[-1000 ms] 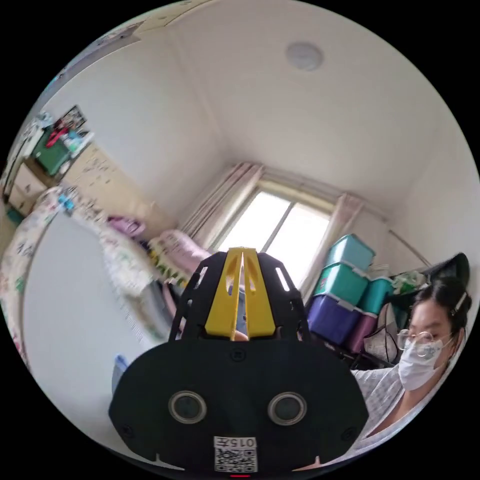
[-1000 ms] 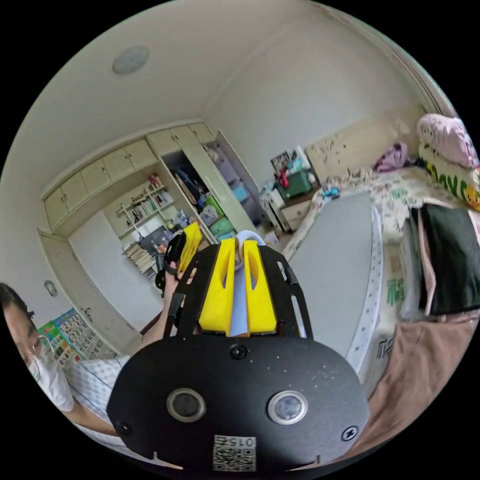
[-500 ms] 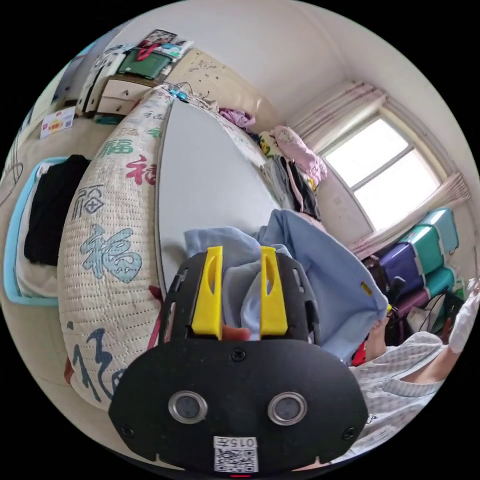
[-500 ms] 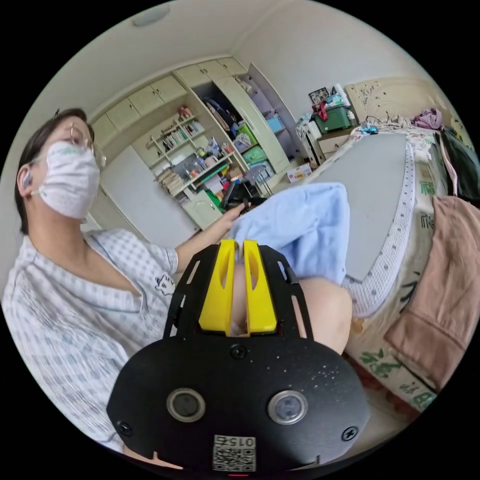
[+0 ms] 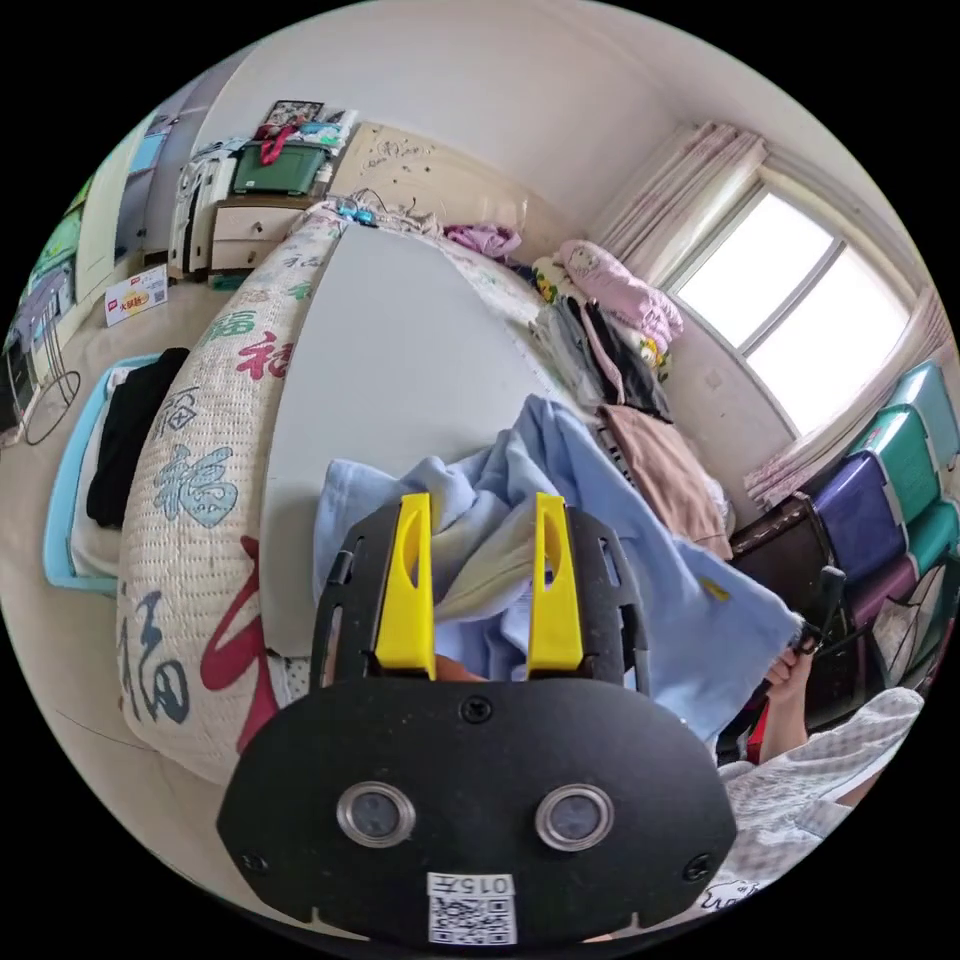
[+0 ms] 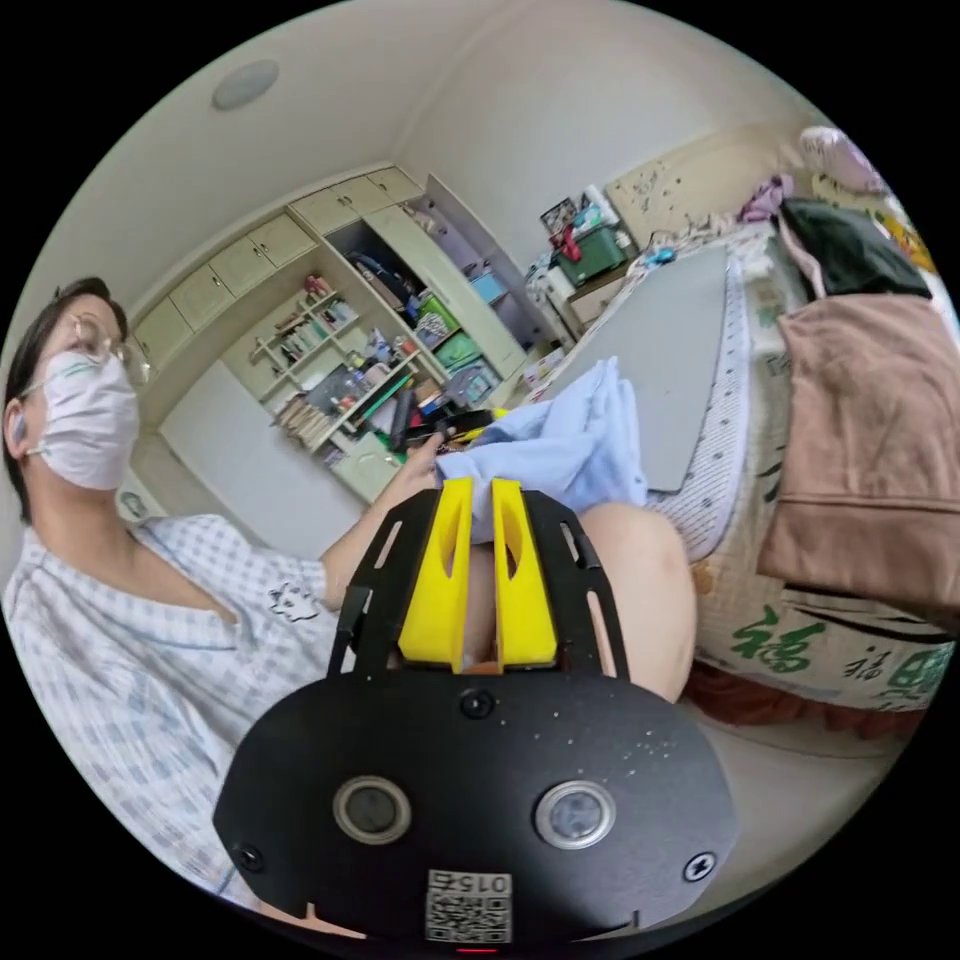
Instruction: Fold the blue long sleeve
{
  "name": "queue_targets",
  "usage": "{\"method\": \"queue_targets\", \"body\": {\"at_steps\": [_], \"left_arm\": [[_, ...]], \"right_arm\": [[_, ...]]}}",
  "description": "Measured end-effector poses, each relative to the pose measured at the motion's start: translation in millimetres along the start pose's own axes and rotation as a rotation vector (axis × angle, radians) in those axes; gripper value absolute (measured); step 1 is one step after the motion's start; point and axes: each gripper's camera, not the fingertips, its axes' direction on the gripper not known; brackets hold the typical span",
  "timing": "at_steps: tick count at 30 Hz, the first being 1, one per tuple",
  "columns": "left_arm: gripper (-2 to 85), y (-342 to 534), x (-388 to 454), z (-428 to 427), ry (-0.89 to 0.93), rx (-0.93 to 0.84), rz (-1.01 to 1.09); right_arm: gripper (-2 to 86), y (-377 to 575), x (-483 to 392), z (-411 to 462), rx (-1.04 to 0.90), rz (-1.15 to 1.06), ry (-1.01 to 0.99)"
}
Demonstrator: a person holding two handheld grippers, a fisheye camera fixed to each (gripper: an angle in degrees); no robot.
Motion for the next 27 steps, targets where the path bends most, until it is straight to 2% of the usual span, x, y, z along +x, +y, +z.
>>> {"method": "queue_targets", "body": {"at_steps": [3,7,12,17,21,27], "left_arm": [[16.3,18,18,-7,-0.01,0.035,-0.014],[16.3,31,37,-2,-0.097,0.028,-0.021],[15.8,42,41,-2,-0.096,0.039,-0.055],[13.0,49,42,-2,-0.118,0.047,-0.115],[10.8,56,38,-8,-0.108,0.066,-0.174],[9.3,65,44,-17,-0.117,0.089,-0.195]], "right_arm": [[3.8,3,-8,15,-0.017,-0.027,0.09],[0.9,15,-3,30,-0.007,0.005,0.028],[-0.2,30,6,52,0.02,0.029,0.057],[-0.4,36,10,56,0.044,0.098,0.054],[-0.4,54,18,60,0.098,0.235,0.094],[-0.4,49,-9,86,0.048,0.137,0.199]]}}
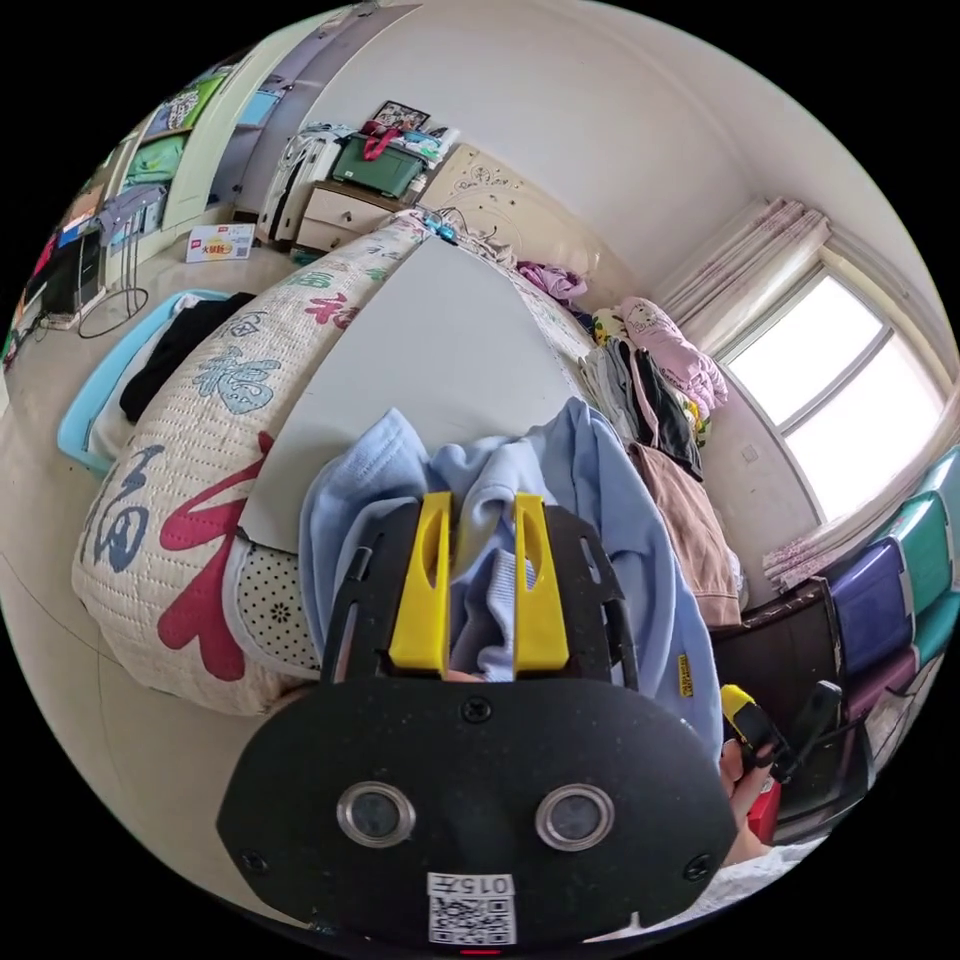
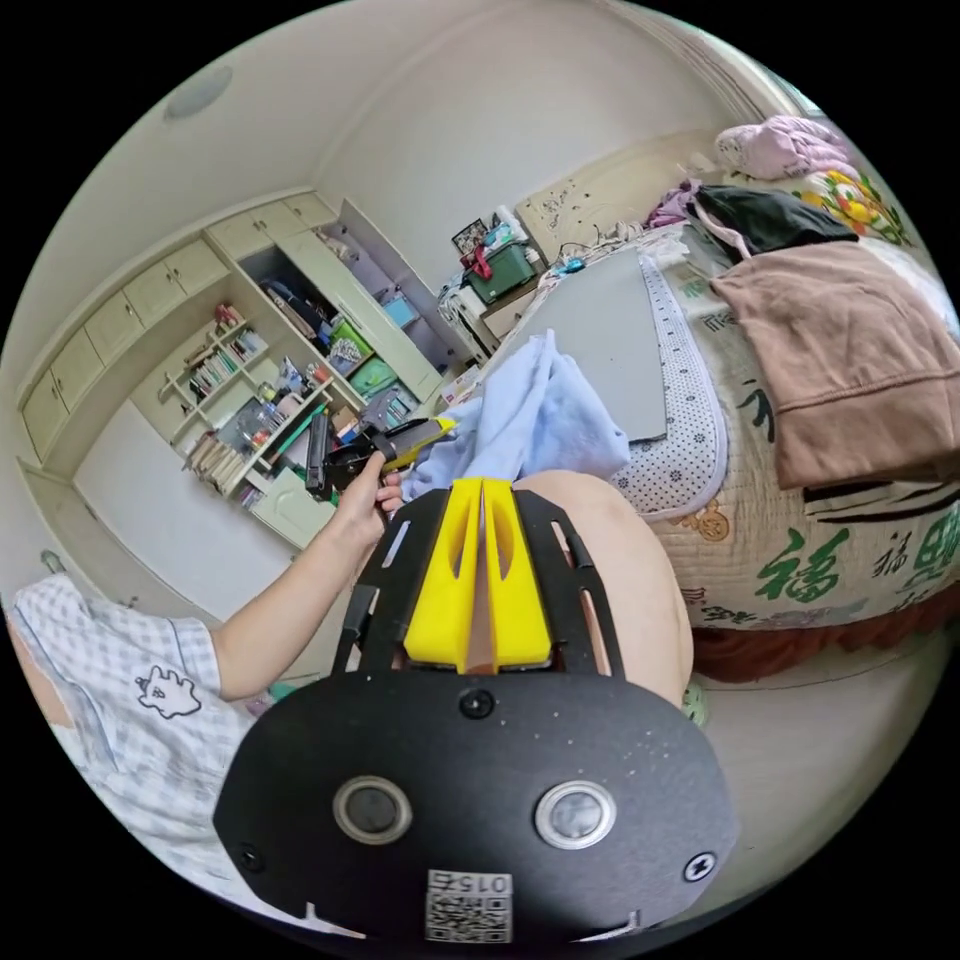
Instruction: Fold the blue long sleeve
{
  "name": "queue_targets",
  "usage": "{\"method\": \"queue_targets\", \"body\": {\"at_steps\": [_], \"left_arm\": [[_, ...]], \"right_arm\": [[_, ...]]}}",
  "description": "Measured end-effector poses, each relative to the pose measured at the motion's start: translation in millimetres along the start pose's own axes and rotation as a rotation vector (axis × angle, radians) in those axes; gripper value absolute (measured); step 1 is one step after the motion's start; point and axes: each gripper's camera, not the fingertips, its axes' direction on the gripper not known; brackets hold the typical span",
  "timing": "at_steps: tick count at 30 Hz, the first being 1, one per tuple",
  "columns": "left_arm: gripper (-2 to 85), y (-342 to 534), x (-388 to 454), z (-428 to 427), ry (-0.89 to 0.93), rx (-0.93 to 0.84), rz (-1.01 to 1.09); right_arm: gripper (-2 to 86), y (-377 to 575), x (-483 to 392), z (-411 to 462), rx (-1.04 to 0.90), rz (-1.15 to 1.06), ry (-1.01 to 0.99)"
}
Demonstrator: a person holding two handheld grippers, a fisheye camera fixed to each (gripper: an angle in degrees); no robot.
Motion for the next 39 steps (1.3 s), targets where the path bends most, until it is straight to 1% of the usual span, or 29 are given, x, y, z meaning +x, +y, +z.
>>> {"method": "queue_targets", "body": {"at_steps": [4,7,11,20,25,30,36,39], "left_arm": [[8.7,11,22,-7,-0.108,0.03,0.059],[8.5,18,28,-13,-0.134,0.048,0.062],[8.4,24,31,-20,-0.146,0.055,0.062],[6.3,38,23,-46,-0.096,0.087,0.012],[5.4,45,22,-58,-0.082,0.097,0.001],[5.0,47,20,-67,-0.089,0.099,0.0],[4.7,48,15,-77,-0.092,0.098,-0.011],[4.2,48,9,-83,-0.071,0.096,-0.032]], "right_arm": [[-0.4,-3,-17,22,-0.088,-0.06,0.052],[-0.4,-2,-25,33,-0.134,-0.089,0.058],[-0.4,3,-30,36,-0.141,-0.097,0.059],[-0.4,19,-37,37,-0.142,-0.102,0.045],[-0.5,31,-33,34,-0.099,-0.097,-0.009],[-0.5,37,-36,24,-0.035,-0.091,0.022],[-0.4,36,-62,34,-0.118,-0.185,0.096],[-0.4,38,-75,31,-0.125,-0.243,0.107]]}}
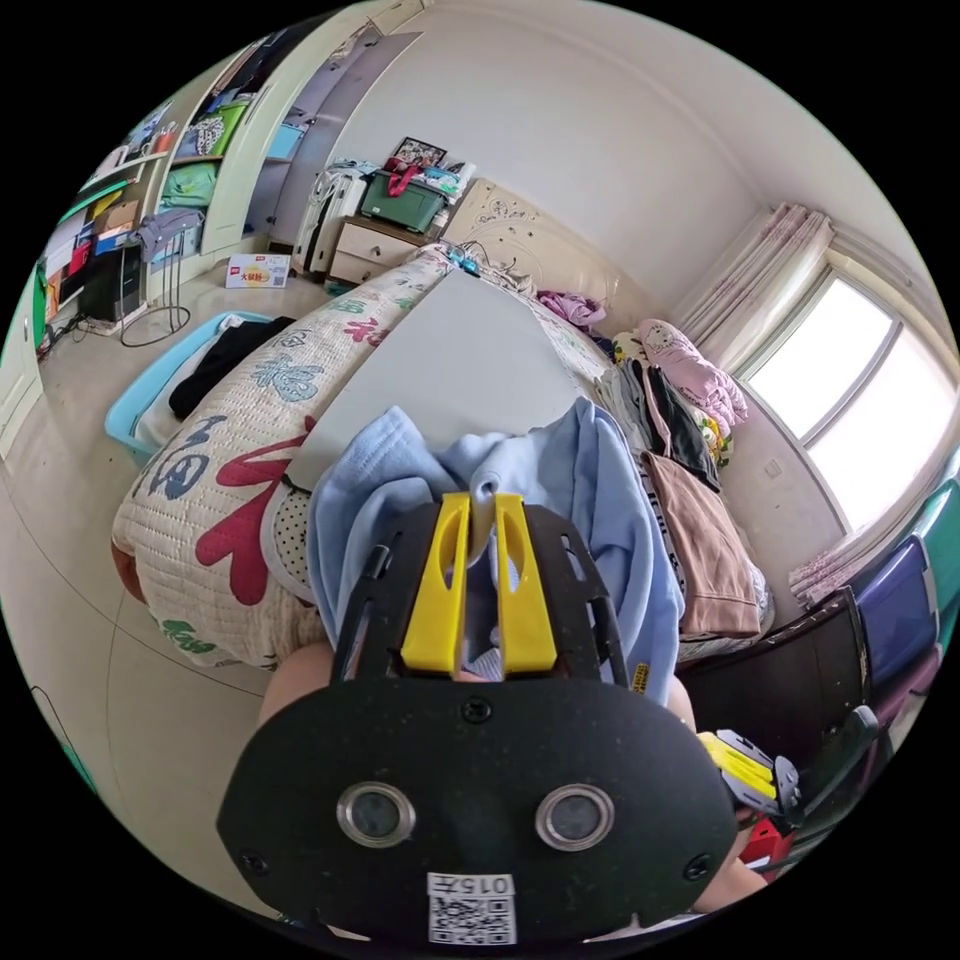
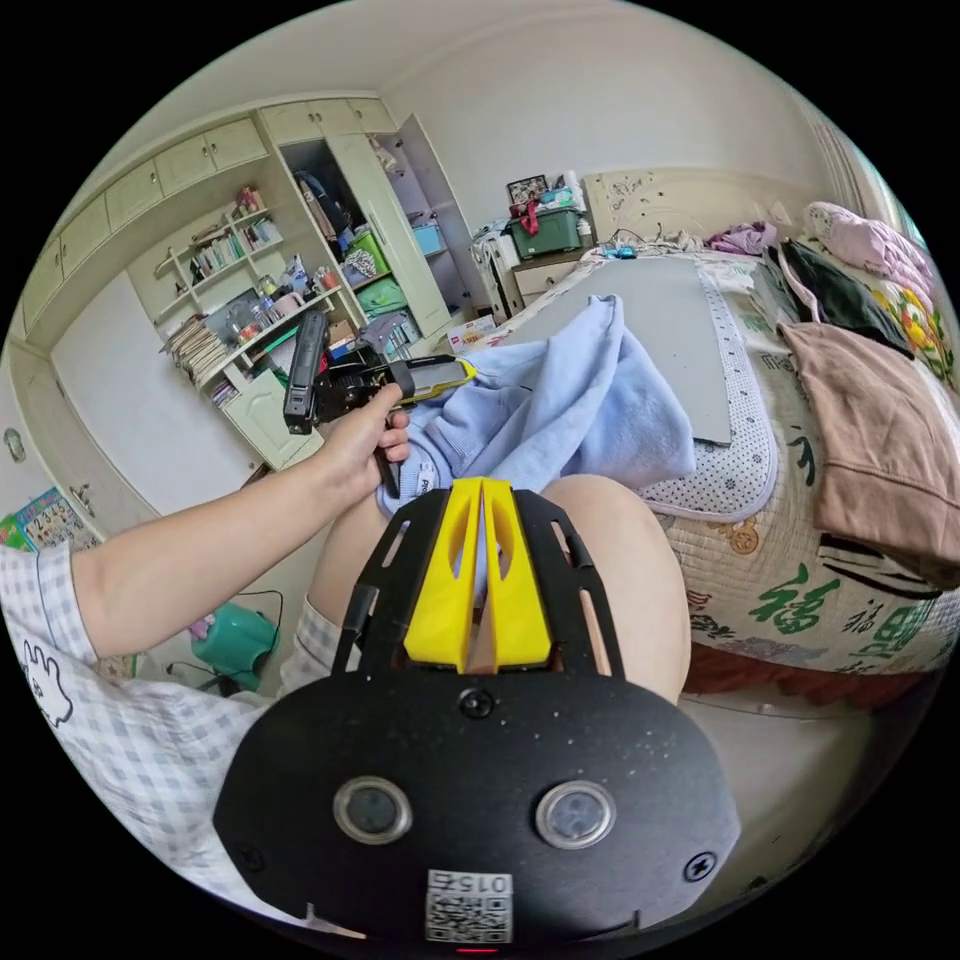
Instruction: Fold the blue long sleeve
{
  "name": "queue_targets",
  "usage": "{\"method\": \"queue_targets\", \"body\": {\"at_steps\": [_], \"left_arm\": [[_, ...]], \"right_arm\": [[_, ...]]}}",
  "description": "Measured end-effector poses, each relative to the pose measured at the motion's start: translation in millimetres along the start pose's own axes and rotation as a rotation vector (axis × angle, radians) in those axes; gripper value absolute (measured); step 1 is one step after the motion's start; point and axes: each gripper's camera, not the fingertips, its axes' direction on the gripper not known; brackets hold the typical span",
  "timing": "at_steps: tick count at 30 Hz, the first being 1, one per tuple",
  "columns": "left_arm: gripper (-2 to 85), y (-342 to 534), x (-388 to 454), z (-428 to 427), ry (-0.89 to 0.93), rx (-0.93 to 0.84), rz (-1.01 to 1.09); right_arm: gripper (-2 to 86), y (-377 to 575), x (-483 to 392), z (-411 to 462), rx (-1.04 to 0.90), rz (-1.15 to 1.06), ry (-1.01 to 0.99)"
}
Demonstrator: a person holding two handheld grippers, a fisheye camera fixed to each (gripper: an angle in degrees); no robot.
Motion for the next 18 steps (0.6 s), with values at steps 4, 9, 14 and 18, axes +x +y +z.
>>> {"method": "queue_targets", "body": {"at_steps": [4,9,14,18], "left_arm": [[3.6,-6,-10,-4,0.037,-0.015,-0.035],[3.3,-8,-14,-10,0.054,-0.001,-0.038],[3.5,-11,-23,-17,0.11,0.014,-0.036],[3.2,-10,-29,-24,0.213,0.046,-0.024]], "right_arm": [[-0.4,4,2,-21,0.067,0.02,-0.075],[-0.4,24,21,-58,0.259,0.07,-0.195],[0.2,29,48,-102,0.437,0.118,-0.109],[4.1,-9,86,-103,0.398,0.086,-0.038]]}}
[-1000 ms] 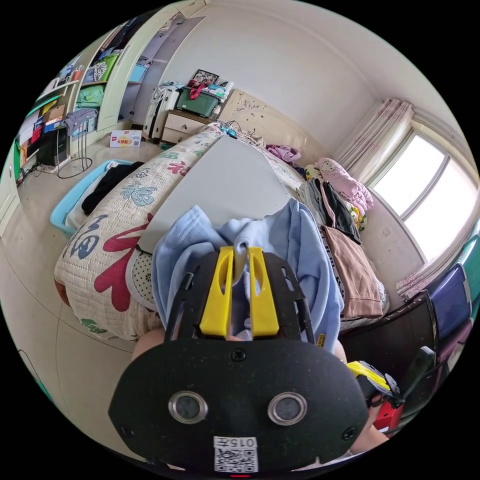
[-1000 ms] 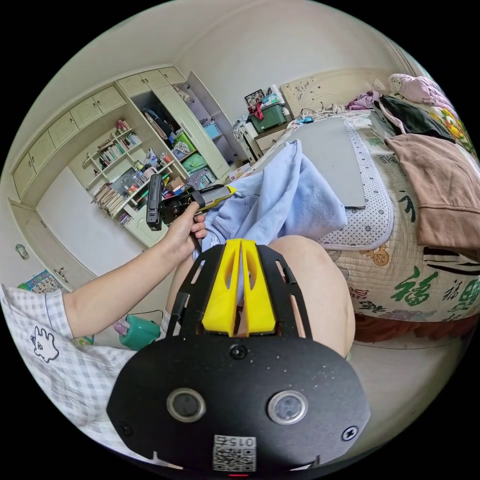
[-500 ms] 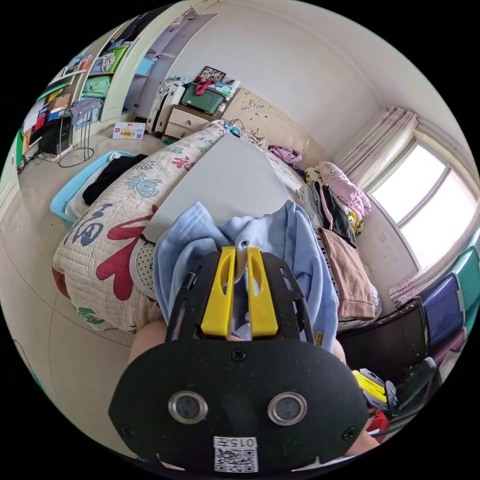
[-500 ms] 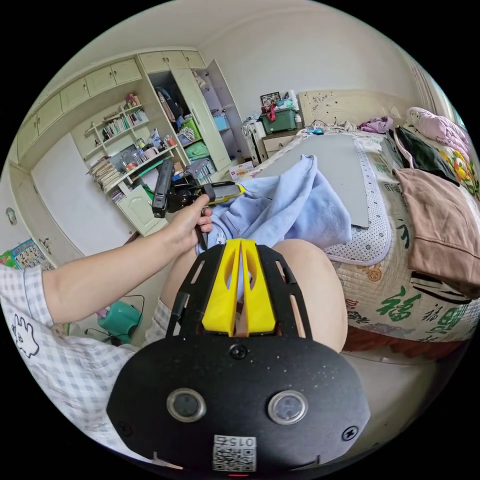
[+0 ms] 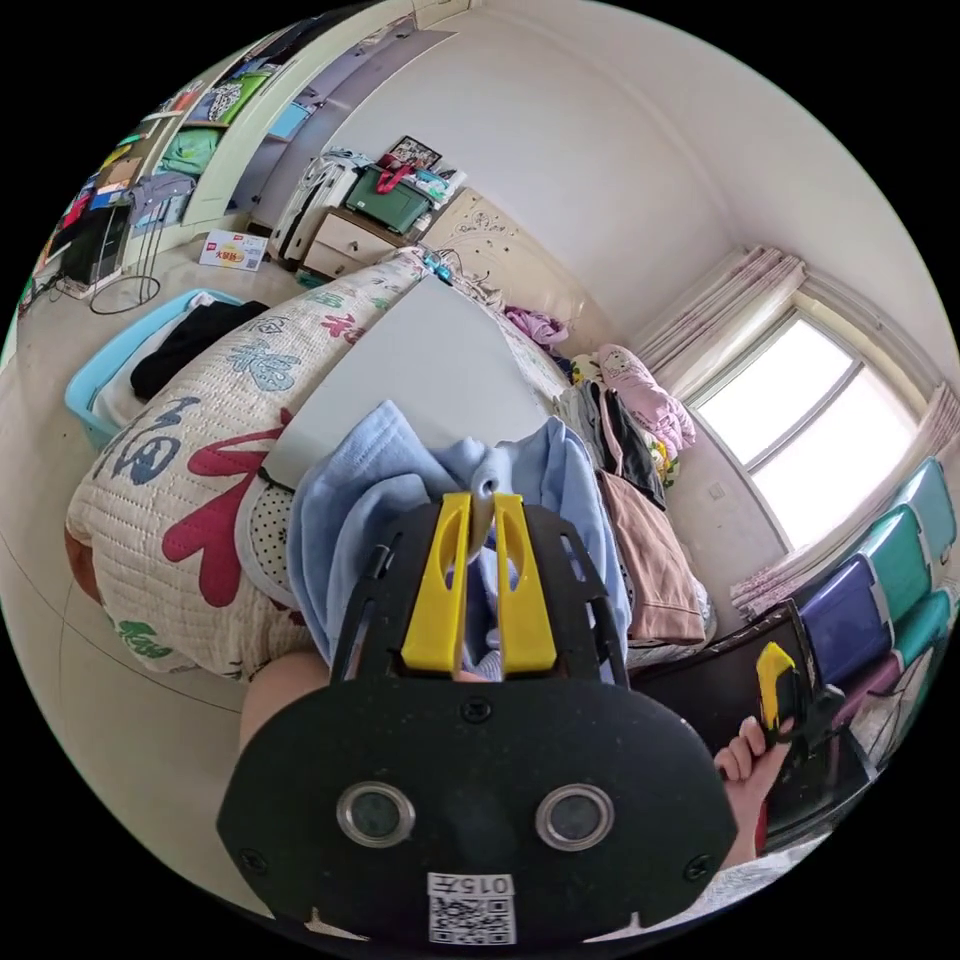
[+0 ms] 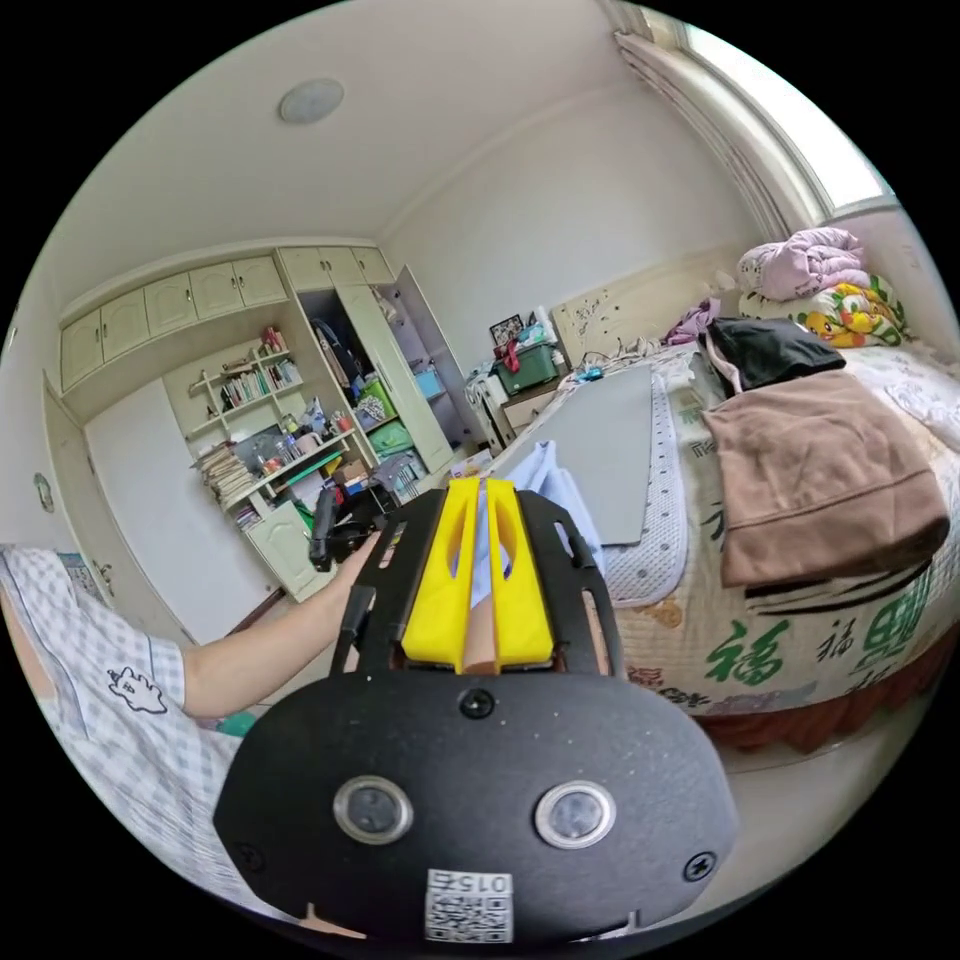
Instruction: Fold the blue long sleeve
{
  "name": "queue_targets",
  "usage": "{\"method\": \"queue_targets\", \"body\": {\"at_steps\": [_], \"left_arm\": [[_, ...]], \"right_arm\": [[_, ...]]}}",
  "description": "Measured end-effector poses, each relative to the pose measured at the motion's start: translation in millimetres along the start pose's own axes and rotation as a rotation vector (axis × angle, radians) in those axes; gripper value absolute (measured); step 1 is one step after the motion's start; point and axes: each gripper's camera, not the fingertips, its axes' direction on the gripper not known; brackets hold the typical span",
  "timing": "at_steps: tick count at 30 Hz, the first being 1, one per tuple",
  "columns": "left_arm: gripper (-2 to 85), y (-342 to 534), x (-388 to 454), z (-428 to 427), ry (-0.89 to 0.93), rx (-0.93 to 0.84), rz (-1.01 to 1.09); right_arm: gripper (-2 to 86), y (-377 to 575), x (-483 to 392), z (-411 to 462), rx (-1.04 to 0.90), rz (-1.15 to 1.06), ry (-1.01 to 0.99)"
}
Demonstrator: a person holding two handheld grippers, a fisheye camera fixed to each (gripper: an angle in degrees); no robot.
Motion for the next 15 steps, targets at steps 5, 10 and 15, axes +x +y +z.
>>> {"method": "queue_targets", "body": {"at_steps": [5,10,15], "left_arm": [[4.6,-1,10,-1,0.048,0.024,0.063],[8.0,-26,-4,-24,0.135,0.079,0.081],[11.2,-86,-23,-21,-0.178,-0.061,0.216]], "right_arm": [[12.5,-62,42,80,-0.178,-0.053,0.025],[16.3,-127,74,200,-0.373,-0.122,-0.005],[17.8,-165,100,301,-0.549,-0.1,-0.024]]}}
